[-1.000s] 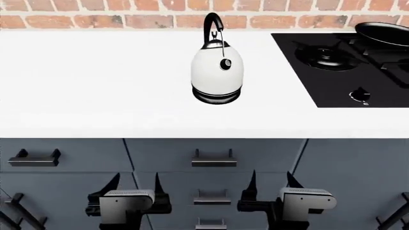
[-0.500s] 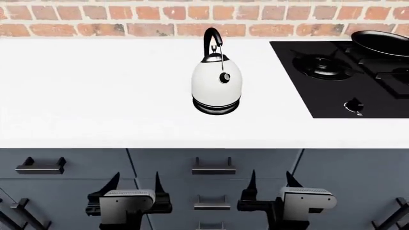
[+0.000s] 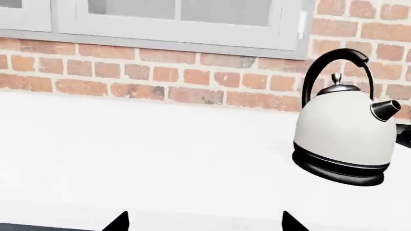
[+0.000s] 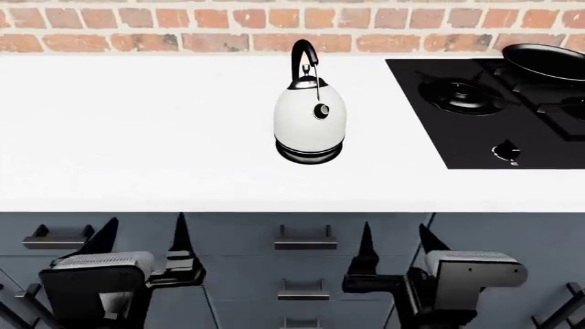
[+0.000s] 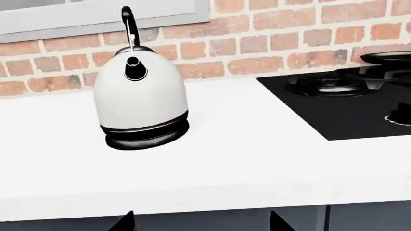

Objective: Pick the kettle from the counter and place it on a stove burner. Then turn the burner on.

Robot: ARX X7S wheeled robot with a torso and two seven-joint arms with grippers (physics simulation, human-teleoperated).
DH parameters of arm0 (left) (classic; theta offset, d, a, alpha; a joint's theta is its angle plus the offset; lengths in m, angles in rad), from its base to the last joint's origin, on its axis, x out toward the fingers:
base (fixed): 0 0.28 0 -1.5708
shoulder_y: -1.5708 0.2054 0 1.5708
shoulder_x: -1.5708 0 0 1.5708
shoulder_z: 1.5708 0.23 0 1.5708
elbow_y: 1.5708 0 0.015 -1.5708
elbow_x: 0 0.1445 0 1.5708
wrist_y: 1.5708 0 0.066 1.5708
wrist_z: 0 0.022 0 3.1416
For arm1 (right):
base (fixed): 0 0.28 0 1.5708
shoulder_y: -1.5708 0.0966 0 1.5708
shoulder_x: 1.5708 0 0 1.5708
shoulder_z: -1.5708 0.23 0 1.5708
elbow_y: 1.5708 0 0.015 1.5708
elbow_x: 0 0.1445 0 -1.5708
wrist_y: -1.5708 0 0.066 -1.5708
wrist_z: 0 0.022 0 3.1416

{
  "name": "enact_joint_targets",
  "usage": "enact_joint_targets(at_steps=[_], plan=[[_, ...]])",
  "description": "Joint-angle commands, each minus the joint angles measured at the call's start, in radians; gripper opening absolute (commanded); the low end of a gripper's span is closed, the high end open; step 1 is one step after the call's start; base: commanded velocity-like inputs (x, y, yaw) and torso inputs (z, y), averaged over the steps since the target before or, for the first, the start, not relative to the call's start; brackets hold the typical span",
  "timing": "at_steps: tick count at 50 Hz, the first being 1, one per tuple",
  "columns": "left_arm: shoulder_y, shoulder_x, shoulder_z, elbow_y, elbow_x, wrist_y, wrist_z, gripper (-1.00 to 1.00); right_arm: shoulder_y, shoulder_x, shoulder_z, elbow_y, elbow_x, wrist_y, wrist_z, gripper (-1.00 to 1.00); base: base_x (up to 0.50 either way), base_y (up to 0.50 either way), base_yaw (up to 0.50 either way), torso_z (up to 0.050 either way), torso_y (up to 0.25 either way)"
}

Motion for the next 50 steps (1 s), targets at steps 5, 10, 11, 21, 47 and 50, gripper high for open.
enact_joint_targets(at_steps=[5,10,11,21,47,50], plan=[[-0.076,-0.559,-0.305,0.48,-0.521,-0.292,-0.295,1.0,0.647,0.392,-0.079,-0.481,0.945,0.534,0.72,1.0,0.0,0.0,0.0,0.0,0.0],[-0.206,-0.642,-0.326,0.417,-0.694,-0.342,-0.36,1.0,0.807,0.381,-0.12,-0.392,1.05,0.596,0.745,1.0,0.0,0.0,0.0,0.0,0.0],[-0.226,-0.66,-0.322,0.417,-0.708,-0.35,-0.361,1.0,0.82,0.378,-0.124,-0.372,1.054,0.601,0.742,1.0,0.0,0.0,0.0,0.0,0.0],[-0.306,-0.741,-0.291,0.413,-0.779,-0.404,-0.4,1.0,0.886,0.357,-0.139,-0.3,1.041,0.614,0.715,1.0,0.0,0.0,0.0,0.0,0.0],[-0.347,-0.75,-0.256,0.403,-0.796,-0.416,-0.433,1.0,0.822,0.364,-0.137,-0.32,1.006,0.575,0.667,1.0,0.11,0.0,0.0,0.0,0.0],[-0.338,-0.75,-0.258,0.402,-0.79,-0.415,-0.432,1.0,0.82,0.365,-0.14,-0.32,1.002,0.577,0.667,1.0,0.14,0.0,0.0,0.0,0.0]])
